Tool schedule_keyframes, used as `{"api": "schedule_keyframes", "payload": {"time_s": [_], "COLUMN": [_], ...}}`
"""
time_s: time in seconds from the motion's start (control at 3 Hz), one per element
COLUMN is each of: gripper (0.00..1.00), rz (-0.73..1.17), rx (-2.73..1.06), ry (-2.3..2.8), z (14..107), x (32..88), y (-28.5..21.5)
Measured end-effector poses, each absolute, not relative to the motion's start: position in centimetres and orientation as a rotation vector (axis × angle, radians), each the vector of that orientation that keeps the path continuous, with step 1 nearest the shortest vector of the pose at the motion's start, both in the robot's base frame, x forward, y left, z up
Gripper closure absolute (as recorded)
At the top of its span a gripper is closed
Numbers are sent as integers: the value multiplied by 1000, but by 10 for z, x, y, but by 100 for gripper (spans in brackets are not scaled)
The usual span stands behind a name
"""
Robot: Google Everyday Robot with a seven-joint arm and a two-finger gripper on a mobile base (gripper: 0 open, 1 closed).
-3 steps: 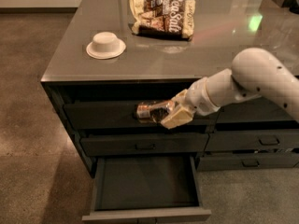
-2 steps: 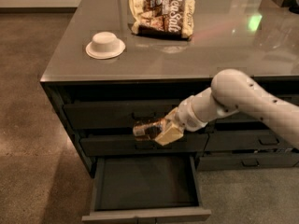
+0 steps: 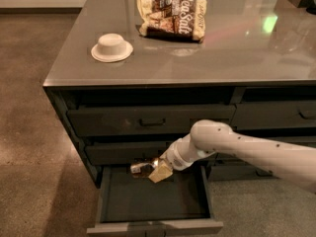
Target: Place orange can into bottom drawer
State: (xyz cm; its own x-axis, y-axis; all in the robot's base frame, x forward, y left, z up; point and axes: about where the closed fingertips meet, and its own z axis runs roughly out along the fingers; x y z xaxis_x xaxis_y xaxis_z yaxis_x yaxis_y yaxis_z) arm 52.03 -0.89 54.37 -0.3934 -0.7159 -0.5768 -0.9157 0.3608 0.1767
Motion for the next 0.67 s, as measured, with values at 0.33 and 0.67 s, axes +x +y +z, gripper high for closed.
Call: {"api": "schedule_keyframes", "payload": {"time_s": [0.33,0.67], "gripper": [100,100], "rz": [773,862], "rx": [-1315,-1204], "ry": [2284,2340], "z": [464,393], "x": [523,526], "y": [18,43]}}
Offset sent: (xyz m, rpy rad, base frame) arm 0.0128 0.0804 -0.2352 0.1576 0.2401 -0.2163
